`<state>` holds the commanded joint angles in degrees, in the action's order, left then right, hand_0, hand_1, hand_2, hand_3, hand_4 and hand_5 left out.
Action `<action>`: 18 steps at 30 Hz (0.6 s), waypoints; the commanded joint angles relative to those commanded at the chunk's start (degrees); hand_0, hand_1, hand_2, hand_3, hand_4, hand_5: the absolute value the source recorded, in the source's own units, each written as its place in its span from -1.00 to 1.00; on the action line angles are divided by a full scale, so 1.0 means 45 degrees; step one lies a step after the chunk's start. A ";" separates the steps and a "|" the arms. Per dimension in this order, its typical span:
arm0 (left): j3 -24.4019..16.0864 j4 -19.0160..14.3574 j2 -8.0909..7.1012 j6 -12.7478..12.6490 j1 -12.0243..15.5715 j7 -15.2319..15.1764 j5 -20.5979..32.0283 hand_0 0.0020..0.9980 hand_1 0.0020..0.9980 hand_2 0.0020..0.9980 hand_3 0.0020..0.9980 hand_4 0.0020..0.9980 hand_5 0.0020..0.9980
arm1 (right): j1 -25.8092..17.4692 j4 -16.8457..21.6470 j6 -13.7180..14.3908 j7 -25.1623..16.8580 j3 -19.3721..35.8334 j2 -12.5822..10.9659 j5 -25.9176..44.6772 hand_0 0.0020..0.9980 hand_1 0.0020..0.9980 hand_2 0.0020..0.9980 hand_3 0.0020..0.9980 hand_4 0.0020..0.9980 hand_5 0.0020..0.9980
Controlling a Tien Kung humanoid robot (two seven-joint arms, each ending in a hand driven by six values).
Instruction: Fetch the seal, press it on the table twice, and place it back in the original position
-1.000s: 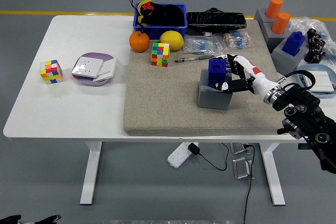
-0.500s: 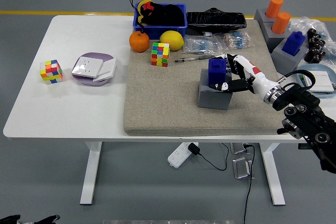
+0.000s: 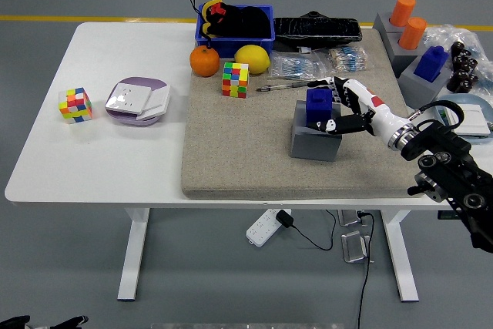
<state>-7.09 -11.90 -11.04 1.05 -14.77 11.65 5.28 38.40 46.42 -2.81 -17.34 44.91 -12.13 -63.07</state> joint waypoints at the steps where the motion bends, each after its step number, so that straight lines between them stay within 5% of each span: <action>1: 0.0005 0.0000 0.0001 0.0001 0.0003 -0.0002 0.0008 0.63 0.57 0.53 0.60 0.39 -0.17 | 0.0004 0.0003 -0.0004 0.0000 0.0017 0.0001 -0.0019 0.76 0.72 0.59 0.59 1.00 -1.00; 18: 0.0061 0.0014 0.0022 0.0004 0.0013 -0.0029 0.0124 0.63 0.58 0.53 0.60 0.39 -0.17 | 0.0067 0.0067 -0.0075 0.0043 0.0419 -0.0097 -0.0196 0.81 0.78 0.68 0.66 1.00 -0.91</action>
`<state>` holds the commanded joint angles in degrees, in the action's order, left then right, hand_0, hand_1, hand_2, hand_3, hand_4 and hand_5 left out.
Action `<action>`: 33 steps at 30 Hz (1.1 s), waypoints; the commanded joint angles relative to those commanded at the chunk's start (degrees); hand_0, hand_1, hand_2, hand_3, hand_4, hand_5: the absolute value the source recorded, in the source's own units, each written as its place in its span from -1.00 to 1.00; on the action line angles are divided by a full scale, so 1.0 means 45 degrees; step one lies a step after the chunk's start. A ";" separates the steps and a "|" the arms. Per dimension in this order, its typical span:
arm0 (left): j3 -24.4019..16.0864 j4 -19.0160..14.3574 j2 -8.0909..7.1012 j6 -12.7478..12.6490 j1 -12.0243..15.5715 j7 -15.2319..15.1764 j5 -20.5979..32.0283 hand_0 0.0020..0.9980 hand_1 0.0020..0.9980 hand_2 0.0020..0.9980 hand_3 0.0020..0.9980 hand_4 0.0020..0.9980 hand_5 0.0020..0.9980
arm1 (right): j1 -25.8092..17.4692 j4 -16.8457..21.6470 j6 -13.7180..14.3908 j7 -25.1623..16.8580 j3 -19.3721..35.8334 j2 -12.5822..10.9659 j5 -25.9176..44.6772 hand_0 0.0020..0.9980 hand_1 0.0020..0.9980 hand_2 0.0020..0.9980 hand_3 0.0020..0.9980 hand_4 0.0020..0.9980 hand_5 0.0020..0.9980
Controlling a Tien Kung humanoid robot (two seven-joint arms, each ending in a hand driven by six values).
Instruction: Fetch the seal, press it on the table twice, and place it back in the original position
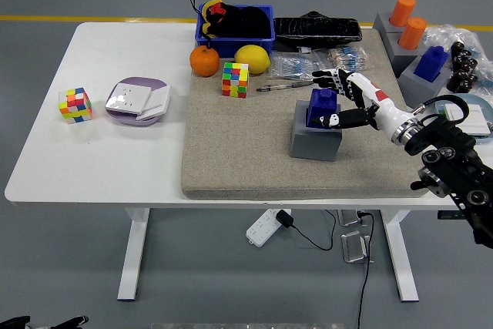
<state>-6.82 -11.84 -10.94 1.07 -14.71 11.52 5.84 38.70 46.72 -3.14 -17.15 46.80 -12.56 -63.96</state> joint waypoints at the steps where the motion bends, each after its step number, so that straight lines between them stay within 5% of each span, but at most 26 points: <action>1: -0.0003 0.0002 -0.0002 0.0001 -0.0001 0.0001 0.0001 0.63 0.58 0.53 0.60 0.39 -0.17 | 0.0009 0.0002 -0.0026 0.0016 0.0076 -0.0019 -0.0019 0.81 0.78 0.68 0.66 1.00 -0.91; 11: 0.0100 0.0005 0.0018 0.0013 -0.0017 -0.0047 0.0168 0.63 0.57 0.53 0.60 0.39 -0.17 | 0.0010 0.0299 -0.0447 0.0187 0.0791 -0.0367 -0.0801 0.95 0.88 0.84 0.83 1.00 -0.71; 12: 0.0130 0.0005 0.0015 0.0012 -0.0014 -0.0064 0.0216 0.63 0.58 0.53 0.60 0.39 -0.17 | -0.0036 0.0450 -0.0694 0.0384 0.0940 -0.0456 -0.0984 1.00 1.00 1.00 1.00 1.00 -0.21; 17: 0.0105 0.0018 0.0001 0.0017 0.0010 -0.0055 0.0231 0.63 0.58 0.53 0.60 0.39 -0.17 | -0.0222 0.1238 -0.1484 0.1028 0.1512 -0.0844 -0.1647 1.00 1.00 1.00 1.00 1.00 -0.21; 18: 0.0092 0.0021 0.0001 0.0016 0.0029 -0.0049 0.0225 0.63 0.58 0.53 0.60 0.39 -0.17 | -0.0274 0.1478 -0.1632 0.1149 0.1650 -0.0973 -0.1745 1.00 1.00 1.00 1.00 1.00 0.08; 21: 0.0071 0.0028 0.0004 0.0017 0.0054 -0.0039 0.0221 0.63 0.58 0.53 0.60 0.39 -0.17 | -0.0393 0.1938 -0.1858 0.1353 0.1950 -0.1246 -0.1799 1.00 1.00 1.00 1.00 1.00 0.08; 23: 0.0138 0.0025 0.0004 0.0016 0.0040 -0.0072 0.0315 0.63 0.58 0.53 0.60 0.39 -0.17 | -0.0526 0.2246 -0.1877 0.1436 0.2282 -0.1501 -0.1675 1.00 1.00 1.00 1.00 1.00 0.08; 24: 0.0158 0.0023 0.0002 0.0017 0.0029 -0.0080 0.0334 0.63 0.57 0.53 0.60 0.39 -0.17 | -0.0571 0.2294 -0.1845 0.1444 0.2409 -0.1576 -0.1678 1.00 1.00 1.00 1.00 1.00 0.39; 33: 0.0282 0.0018 -0.0015 0.0017 0.0014 -0.0140 0.0547 0.63 0.57 0.53 0.61 0.39 -0.17 | -0.1128 0.2090 -0.1180 0.1332 0.3830 -0.2458 -0.1991 1.00 1.00 1.00 1.00 1.00 0.42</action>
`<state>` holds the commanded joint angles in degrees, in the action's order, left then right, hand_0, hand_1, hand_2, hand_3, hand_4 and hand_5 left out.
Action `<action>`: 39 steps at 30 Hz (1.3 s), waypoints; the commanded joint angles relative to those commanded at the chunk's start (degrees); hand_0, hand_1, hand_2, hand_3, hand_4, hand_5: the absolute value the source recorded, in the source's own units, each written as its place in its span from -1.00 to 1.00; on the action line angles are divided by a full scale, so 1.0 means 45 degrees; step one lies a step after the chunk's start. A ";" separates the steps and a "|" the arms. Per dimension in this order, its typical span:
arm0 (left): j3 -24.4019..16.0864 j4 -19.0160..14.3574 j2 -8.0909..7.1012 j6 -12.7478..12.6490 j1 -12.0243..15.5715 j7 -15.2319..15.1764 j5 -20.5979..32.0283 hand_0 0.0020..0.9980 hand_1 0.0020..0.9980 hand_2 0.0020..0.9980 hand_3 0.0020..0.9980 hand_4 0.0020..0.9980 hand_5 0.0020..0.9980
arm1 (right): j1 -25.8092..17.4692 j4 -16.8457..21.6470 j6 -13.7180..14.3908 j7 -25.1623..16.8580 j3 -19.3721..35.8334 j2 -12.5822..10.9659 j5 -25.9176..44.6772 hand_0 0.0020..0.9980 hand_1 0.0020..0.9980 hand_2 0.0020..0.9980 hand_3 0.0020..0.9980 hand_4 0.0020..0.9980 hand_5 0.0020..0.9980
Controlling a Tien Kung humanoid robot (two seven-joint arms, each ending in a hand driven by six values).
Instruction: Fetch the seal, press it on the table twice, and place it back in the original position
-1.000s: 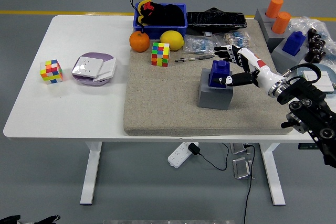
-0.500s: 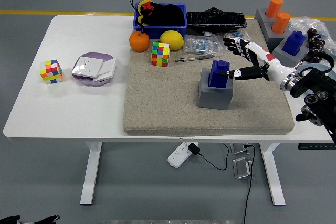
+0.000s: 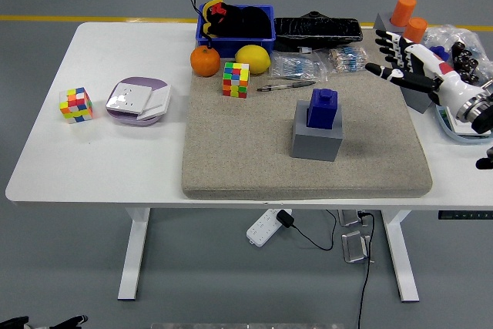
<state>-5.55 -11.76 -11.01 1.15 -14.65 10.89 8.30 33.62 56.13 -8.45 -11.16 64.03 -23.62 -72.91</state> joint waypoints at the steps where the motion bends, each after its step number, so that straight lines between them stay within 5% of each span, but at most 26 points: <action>1: -0.0015 0.0002 -0.0003 -0.0002 0.0007 0.0007 -0.0008 0.63 0.57 0.53 0.61 0.39 -0.17 | -0.0075 -0.0022 0.0060 0.0008 0.0121 -0.0089 -0.0015 1.00 1.00 1.00 1.00 1.00 0.42; 15: -0.0034 0.0003 -0.0025 -0.0016 0.0051 0.0024 0.0004 0.63 0.58 0.53 0.61 0.39 -0.17 | -0.1624 -0.0022 0.0366 0.0700 0.2396 -0.1278 -0.1835 1.00 1.00 1.00 1.00 1.00 0.38; 39: 0.0124 0.0016 -0.0015 -0.0088 -0.0078 -0.0037 0.0210 0.63 0.57 0.53 0.61 0.38 -0.16 | -0.2715 0.0140 0.0167 0.1438 0.4059 -0.1186 -0.2308 1.00 0.93 0.90 0.96 1.00 0.34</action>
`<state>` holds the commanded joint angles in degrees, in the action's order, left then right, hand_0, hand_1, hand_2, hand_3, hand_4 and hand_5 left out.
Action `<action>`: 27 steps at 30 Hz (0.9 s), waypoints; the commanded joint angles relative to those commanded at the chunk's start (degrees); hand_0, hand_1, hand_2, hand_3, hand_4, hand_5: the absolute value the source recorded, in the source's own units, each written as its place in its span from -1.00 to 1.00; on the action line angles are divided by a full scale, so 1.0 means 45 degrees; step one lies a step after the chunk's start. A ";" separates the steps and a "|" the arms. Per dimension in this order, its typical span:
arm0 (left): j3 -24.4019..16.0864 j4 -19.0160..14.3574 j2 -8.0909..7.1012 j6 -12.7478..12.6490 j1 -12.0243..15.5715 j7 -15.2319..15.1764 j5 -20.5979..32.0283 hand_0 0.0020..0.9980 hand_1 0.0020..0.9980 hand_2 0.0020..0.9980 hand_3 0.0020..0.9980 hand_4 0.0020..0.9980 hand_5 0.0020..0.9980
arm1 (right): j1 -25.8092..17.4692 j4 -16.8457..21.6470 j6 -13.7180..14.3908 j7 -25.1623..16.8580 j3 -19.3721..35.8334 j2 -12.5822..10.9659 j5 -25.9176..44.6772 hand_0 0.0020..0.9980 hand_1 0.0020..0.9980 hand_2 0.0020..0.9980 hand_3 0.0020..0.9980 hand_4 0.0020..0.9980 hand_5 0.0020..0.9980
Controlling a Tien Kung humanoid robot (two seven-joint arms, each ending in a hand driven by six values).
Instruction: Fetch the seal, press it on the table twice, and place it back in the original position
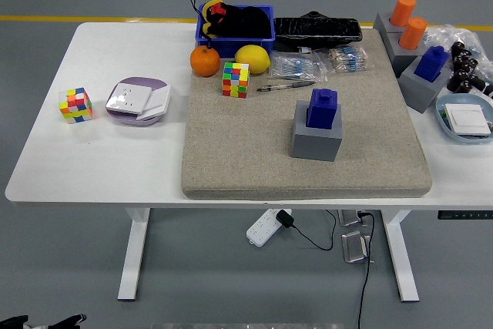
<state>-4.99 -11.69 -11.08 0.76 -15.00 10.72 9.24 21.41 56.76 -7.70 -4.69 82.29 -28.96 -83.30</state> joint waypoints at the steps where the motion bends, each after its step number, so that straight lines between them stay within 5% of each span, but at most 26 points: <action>1: 0.0020 0.0008 0.0000 -0.0005 -0.0008 -0.0012 0.0048 0.63 0.57 0.53 0.60 0.38 -0.16 | -0.0015 0.0019 -0.0041 0.0048 0.0012 -0.0006 -0.0028 1.00 0.91 0.88 0.95 1.00 0.32; 27: 0.0180 0.0061 -0.0120 -0.0117 -0.0111 -0.0092 0.0310 0.63 0.57 0.53 0.60 0.36 -0.16 | -0.0494 0.0247 -0.0386 0.0536 0.0538 0.0249 -0.0486 0.99 0.87 0.83 0.92 1.00 0.20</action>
<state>-4.18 -11.41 -11.62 0.23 -15.50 10.31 10.64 19.18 57.87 -9.44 -2.28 84.72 -27.84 -85.49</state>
